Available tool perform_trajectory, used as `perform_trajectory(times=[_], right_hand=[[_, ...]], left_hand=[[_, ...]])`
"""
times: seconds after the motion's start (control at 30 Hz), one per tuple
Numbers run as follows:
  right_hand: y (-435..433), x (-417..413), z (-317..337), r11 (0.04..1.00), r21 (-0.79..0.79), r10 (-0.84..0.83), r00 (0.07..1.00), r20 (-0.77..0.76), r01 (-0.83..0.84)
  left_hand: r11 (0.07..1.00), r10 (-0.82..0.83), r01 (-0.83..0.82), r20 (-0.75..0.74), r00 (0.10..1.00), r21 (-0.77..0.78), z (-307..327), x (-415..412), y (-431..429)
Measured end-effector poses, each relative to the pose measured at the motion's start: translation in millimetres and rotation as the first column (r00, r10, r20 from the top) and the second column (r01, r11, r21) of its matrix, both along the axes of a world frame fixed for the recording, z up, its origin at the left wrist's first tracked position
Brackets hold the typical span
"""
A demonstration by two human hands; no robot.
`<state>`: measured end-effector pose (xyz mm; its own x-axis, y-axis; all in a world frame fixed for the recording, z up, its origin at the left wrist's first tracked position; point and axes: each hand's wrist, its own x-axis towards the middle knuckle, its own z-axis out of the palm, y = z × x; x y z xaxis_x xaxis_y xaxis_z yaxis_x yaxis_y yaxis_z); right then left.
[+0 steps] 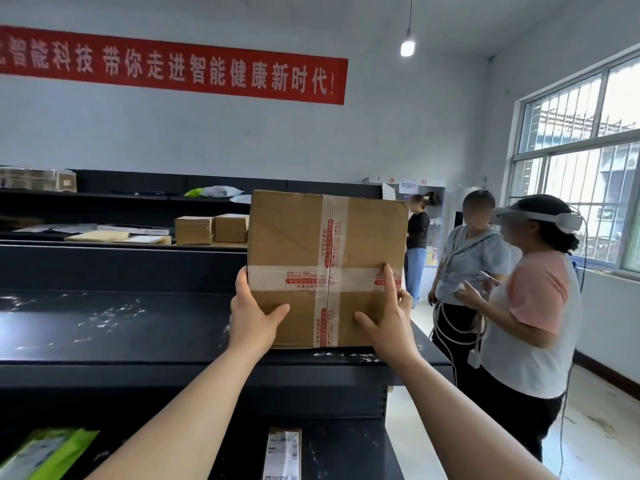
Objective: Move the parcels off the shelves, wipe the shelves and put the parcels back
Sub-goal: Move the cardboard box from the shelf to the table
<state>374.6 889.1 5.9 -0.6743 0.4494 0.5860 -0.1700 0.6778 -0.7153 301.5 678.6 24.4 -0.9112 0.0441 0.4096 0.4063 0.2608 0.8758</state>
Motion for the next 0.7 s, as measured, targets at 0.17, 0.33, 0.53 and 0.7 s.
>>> perform_trajectory(times=[0.17, 0.33, 0.53, 0.7], right_hand=[[-2.6, 0.2, 0.6, 1.000, 0.015, -0.013, 1.000, -0.015, 0.013], [-6.2, 4.9, -0.2, 0.999, 0.027, -0.023, 0.999, -0.026, 0.024], [-14.8, 19.5, 3.9, 0.998, 0.020, -0.062, 0.998, -0.034, 0.063], [-22.2, 37.7, 9.6, 0.994, 0.009, -0.112, 0.993, -0.041, 0.113]], left_hand=[[1.000, -0.001, 0.001, 0.000, 1.000, -0.004, 0.8, -0.9, 0.2], [1.000, -0.015, 0.015, -0.008, 1.000, -0.008, 2.1, -0.2, -2.2], [0.998, -0.067, 0.068, -0.020, 0.998, 0.006, 4.5, 7.0, -9.9], [0.993, -0.110, 0.111, -0.031, 0.993, 0.036, 9.4, 17.7, -12.5]])
